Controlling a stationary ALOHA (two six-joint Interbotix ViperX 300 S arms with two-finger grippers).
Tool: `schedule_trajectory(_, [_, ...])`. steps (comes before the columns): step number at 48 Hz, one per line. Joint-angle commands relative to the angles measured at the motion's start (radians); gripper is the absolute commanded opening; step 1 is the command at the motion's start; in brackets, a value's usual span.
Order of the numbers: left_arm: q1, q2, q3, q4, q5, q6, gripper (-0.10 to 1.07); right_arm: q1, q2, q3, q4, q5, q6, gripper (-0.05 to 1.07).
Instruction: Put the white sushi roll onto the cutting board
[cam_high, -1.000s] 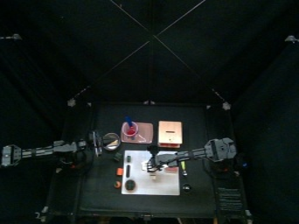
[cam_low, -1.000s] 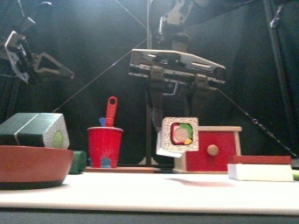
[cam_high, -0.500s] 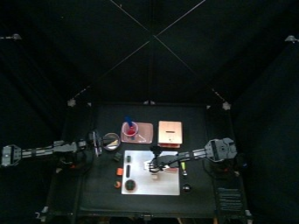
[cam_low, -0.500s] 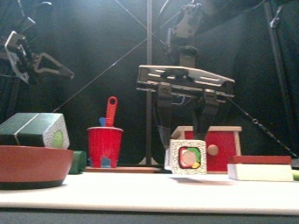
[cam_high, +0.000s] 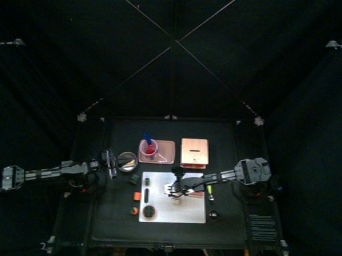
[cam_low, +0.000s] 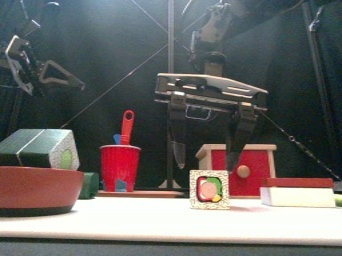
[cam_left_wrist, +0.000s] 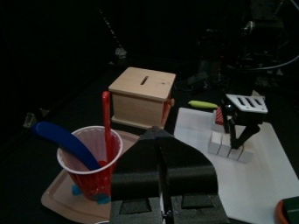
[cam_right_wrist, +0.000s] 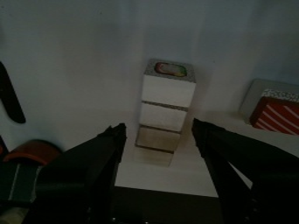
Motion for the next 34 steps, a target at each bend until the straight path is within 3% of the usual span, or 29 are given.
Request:
schedule_trajectory(1, [0.002,0.002,-0.014,-0.002,-0.009,0.002,0.0,0.002,-0.023,-0.003,0.005,-0.015,0.003,0.94])
schedule_trajectory(16, [0.002,0.002,-0.014,-0.002,-0.009,0.002,0.0,0.011,0.031,0.014,0.032,-0.084,0.005,0.9])
schedule_trajectory(28, [0.003,0.002,-0.015,-0.002,-0.009,0.002,0.0,0.029,0.043,0.006,0.052,-0.086,0.009,0.74])
schedule_trajectory(34, [0.002,0.002,-0.015,-0.002,-0.009,0.002,0.0,0.043,0.061,-0.026,0.064,-0.087,0.009,0.72])
